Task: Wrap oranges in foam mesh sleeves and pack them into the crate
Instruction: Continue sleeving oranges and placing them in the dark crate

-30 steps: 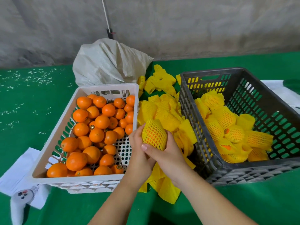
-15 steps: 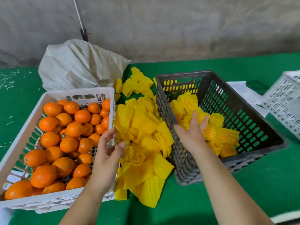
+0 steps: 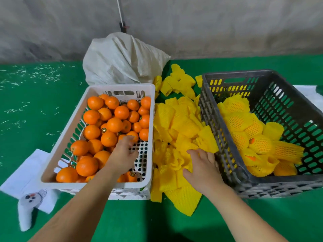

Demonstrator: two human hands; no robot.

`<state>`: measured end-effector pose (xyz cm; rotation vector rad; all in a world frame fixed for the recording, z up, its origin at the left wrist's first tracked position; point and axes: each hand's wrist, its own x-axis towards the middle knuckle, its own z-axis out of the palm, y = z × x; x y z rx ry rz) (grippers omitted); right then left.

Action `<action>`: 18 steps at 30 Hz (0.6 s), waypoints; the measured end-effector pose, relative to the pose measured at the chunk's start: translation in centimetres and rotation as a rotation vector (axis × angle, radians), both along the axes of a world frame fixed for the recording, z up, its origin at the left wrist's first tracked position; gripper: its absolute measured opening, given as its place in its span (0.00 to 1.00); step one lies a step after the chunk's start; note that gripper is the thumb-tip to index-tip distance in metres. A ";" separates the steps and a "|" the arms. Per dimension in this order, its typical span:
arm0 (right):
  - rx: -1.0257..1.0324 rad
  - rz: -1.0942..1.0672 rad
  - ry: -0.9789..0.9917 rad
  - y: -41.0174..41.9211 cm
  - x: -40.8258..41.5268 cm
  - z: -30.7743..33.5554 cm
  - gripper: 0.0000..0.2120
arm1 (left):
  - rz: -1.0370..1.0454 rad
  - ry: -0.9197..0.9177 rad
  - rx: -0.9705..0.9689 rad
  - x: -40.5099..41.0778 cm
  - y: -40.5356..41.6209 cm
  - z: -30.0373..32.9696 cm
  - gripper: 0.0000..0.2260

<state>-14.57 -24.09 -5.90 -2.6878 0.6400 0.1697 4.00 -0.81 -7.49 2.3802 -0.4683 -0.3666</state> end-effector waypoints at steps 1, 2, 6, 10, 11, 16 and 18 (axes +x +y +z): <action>0.063 -0.002 0.080 0.4 0.3 -1.2 0.39 | -0.051 0.044 0.109 0.3 0.1 -0.4 0.33; 0.100 0.008 0.129 0.8 0.7 -2.3 0.44 | -0.119 0.043 0.224 0.6 0.2 -0.5 0.41; 0.069 0.030 0.178 2.0 2.0 -5.0 0.40 | -0.395 -0.106 0.667 1.6 0.2 -0.4 0.43; 0.114 -0.043 -0.012 2.1 2.7 -5.8 0.20 | -0.549 0.131 1.076 1.5 -0.4 -1.5 0.32; 0.195 -0.100 -0.087 2.3 2.8 -5.5 0.19 | -0.574 0.134 1.141 1.4 -0.4 -1.8 0.33; 0.558 -0.364 -0.377 4.4 3.7 -2.9 0.20 | -0.577 0.085 1.190 1.7 -0.6 -3.6 0.26; 0.667 -0.426 -0.458 5.5 3.7 -1.8 0.19 | -0.602 0.142 1.168 1.2 -1.2 -3.2 0.23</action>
